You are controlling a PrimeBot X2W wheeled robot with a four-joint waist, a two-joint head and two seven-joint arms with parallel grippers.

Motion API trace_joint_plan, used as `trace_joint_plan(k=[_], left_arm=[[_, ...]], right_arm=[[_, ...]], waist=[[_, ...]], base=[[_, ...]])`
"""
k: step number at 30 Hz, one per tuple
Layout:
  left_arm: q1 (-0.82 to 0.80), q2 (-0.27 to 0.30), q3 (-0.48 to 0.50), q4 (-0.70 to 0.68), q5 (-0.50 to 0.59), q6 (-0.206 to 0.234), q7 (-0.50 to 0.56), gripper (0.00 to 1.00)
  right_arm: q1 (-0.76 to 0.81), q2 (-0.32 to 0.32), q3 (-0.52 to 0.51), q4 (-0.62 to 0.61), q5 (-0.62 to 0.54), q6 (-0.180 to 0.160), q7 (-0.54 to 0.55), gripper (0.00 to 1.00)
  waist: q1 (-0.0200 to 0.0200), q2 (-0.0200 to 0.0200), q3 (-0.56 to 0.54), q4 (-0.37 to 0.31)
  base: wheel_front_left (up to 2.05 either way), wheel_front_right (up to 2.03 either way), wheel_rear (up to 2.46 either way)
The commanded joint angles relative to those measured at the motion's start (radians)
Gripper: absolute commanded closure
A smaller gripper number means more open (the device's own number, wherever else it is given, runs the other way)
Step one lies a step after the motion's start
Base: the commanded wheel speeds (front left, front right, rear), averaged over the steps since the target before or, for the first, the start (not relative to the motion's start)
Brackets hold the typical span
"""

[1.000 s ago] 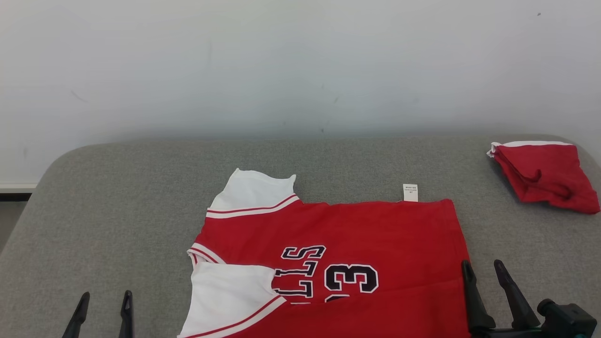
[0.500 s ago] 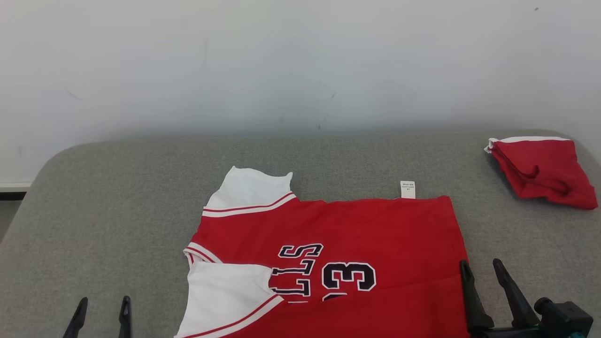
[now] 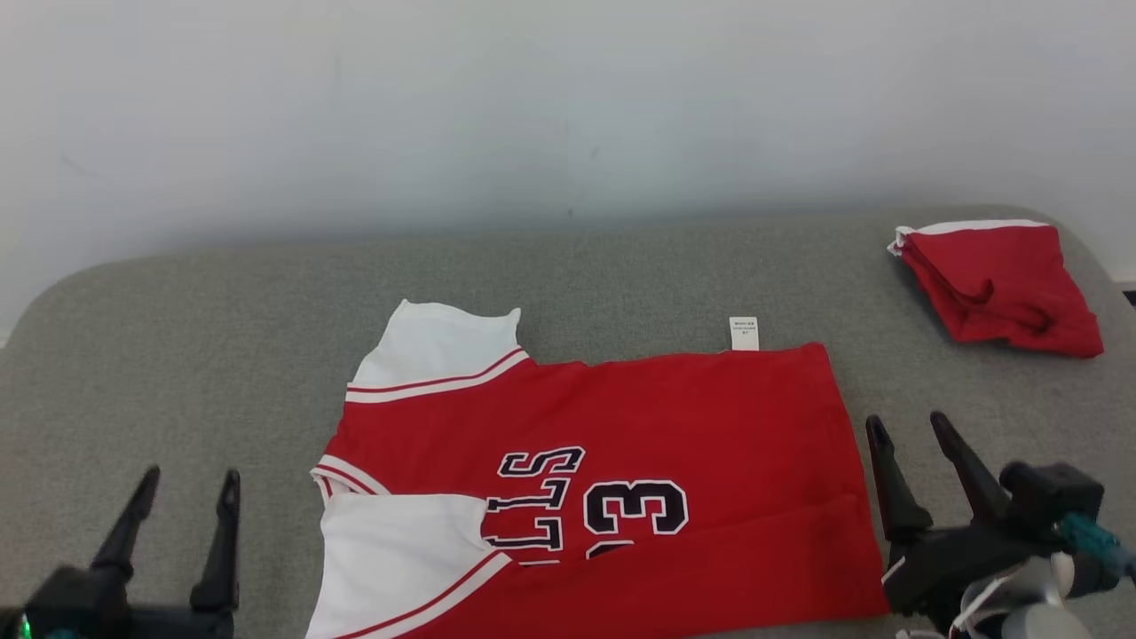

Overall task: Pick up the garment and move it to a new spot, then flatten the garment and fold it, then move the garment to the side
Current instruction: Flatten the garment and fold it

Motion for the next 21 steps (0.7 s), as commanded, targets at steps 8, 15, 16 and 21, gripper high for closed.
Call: trace_joint_plan(k=[8, 15, 16, 21], left_arm=[[-0.358, 0.080, -0.055, 0.122, -0.078, -0.051, 0.093, 0.00], [-0.597, 0.133, -0.172, 0.234, -0.155, -0.057, 0.168, 0.00], [-0.631, 0.147, -0.195, 0.252, -0.181, -0.057, 0.184, 0.00], [-0.778, 0.199, -0.337, 0.340, -0.288, -0.057, 0.246, 0.00]], right_arm=[[-0.272, -0.047, 0.037, 0.136, -0.021, -0.002, 0.061, 0.00], [-0.466, -0.053, 0.075, 0.258, -0.016, -0.002, 0.100, 0.00], [-0.496, -0.051, 0.085, 0.281, -0.014, -0.002, 0.110, 0.00], [-0.630, -0.039, 0.127, 0.392, -0.005, -0.002, 0.137, 0.00]], waist=[[0.0000, 0.0000, 0.191, -0.063], [0.0000, 0.0000, 0.284, -0.099], [0.0000, 0.0000, 0.298, -0.106], [0.0000, 0.0000, 0.346, -0.134]], base=[[0.00, 0.00, 0.00], [0.00, 0.00, 0.00], [0.00, 0.00, 0.00], [0.00, 0.00, 0.00]])
